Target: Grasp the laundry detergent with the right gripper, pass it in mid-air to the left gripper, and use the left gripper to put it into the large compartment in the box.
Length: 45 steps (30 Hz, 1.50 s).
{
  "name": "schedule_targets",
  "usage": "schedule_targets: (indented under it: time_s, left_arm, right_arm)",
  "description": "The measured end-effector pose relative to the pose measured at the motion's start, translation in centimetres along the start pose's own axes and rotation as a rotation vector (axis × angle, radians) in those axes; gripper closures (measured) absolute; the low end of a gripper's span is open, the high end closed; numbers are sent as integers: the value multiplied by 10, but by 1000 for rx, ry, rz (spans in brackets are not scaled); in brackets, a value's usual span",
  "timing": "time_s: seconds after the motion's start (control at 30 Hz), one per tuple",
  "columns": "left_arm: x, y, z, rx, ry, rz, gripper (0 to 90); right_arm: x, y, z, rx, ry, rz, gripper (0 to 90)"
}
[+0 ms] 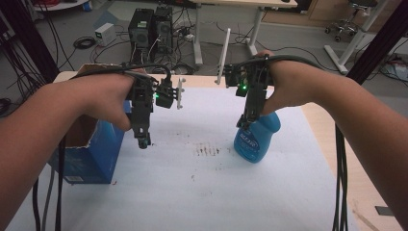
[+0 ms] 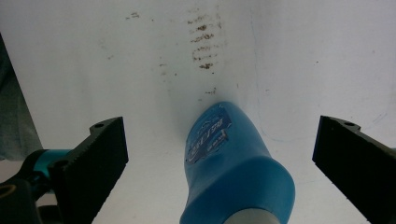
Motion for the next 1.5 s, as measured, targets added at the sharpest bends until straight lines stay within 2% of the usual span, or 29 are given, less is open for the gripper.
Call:
schedule_targets:
  time_s: [0.23,0.4,0.57,0.67,0.77,0.8,1.0,1.03,1.07,1.2,1.23,1.3,1.37,1.5]
  left_arm:
    - [-7,3,-2,8,-3,-6,17]
    - [-8,5,-3,10,-1,-11,17]
    - [-7,8,-5,12,0,-12,17]
    - [-6,9,-5,15,-5,-10,17]
    - [-5,10,-6,19,-5,-4,17]
    - [-6,10,-6,26,-3,-1,17]
    - [-7,9,-7,23,-8,-12,17]
    - [-7,10,-6,24,-6,-13,17]
    - [-7,10,-6,21,-10,-11,17]
    - [-4,12,-6,21,-13,-15,18]
    - [-4,12,-7,21,-9,-4,17]
    - [-3,13,-8,18,-4,-20,17]
    - [-3,12,-8,24,-5,-11,17]
    - [-3,14,-8,18,-18,-21,17]
  right_arm:
    - [4,-2,3,2,-11,0,23]
    - [5,-2,0,-6,4,1,23]
    - [3,2,-5,-23,38,39,23]
    - [5,10,-13,-46,103,97,23]
    - [5,21,-24,-68,196,193,23]
    - [4,24,-26,-74,226,212,23]
    - [-11,43,-36,-80,369,374,23]
    - [-15,46,-39,-81,405,417,23]
    - [-18,48,-41,-88,438,439,23]
    - [-30,50,-53,-108,523,516,23]
    - [-35,49,-55,-126,531,531,23]
    - [-44,46,-57,-155,535,540,23]
    - [-53,42,-58,-166,550,556,23]
    - [-78,33,-57,-177,594,597,23]
Point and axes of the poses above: each handheld gripper's, and its own axes: z roughly forward along the jaws, x roughly out of its top, y roughly to its right, the point moved 8 cm from there along z, roughly forward along the jaws, and after that the axes turned 5 degrees about -y, right-handed, at the moved point
